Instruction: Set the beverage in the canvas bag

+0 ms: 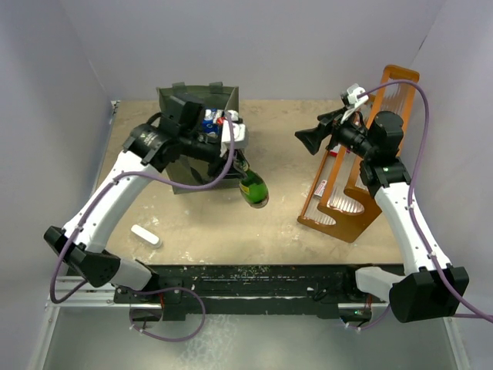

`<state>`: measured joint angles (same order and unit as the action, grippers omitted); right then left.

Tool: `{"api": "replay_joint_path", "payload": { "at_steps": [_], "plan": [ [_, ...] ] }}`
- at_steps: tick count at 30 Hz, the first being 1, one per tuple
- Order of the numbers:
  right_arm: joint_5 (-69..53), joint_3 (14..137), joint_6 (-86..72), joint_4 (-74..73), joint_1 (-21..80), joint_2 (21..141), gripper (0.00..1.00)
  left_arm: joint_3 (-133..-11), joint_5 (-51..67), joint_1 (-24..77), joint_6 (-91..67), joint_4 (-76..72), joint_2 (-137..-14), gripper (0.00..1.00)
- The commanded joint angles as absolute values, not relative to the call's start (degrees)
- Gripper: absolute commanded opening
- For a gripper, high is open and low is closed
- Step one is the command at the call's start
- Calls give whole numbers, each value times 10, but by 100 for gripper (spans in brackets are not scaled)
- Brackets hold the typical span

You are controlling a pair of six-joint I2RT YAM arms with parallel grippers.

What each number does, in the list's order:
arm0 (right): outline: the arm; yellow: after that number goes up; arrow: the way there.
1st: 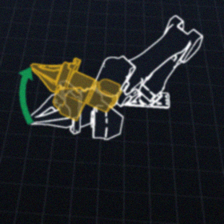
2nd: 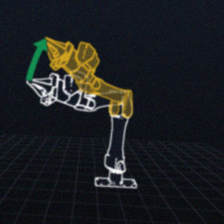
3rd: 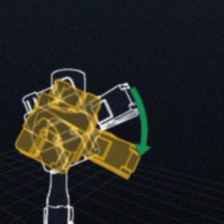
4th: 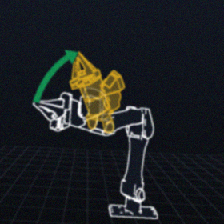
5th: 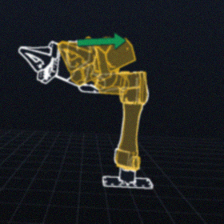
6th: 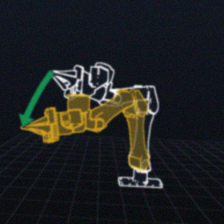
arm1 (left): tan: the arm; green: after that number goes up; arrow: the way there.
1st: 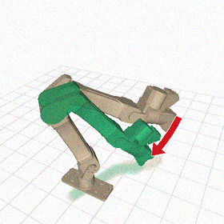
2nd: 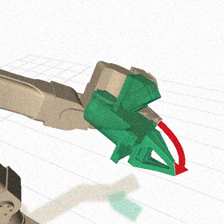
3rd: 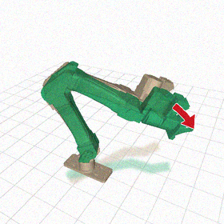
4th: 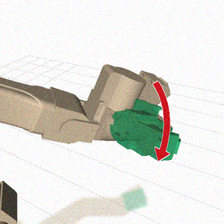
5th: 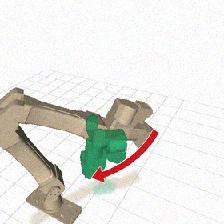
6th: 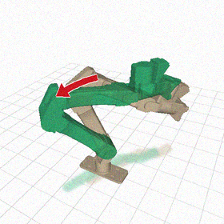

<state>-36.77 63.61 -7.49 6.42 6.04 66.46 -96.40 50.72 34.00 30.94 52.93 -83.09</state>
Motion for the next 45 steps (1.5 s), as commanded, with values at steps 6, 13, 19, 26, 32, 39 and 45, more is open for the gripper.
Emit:
{"api": "replay_joint_path", "payload": {
  "at_steps": [6, 13, 19, 26, 32, 39, 45],
  "plan": [
    [-366, 643, -80, 90, 59, 664, 98, -1079, 569, 260, 190, 445, -746, 0],
    [-367, 643, -81, 92, 59, 665, 98, -1117, 492, 220, 157, 423, -704, 0],
    [-367, 642, -82, 93, 59, 664, 98, -1156, 386, 190, 113, 403, -698, 0],
    [-368, 640, -83, 95, 59, 664, 98, -1176, 251, 184, 102, 381, -708, 0],
    [-368, 639, -84, 97, 59, 664, 98, -1176, 176, 184, 116, 334, -723, 0],
    [-370, 637, -86, 100, 59, 665, 98, -1169, 125, 184, 129, 283, -752, 0],
    [-371, 635, -86, 102, 59, 662, 98, -1157, 103, 184, 142, 241, -786, 0]
  ]
}}
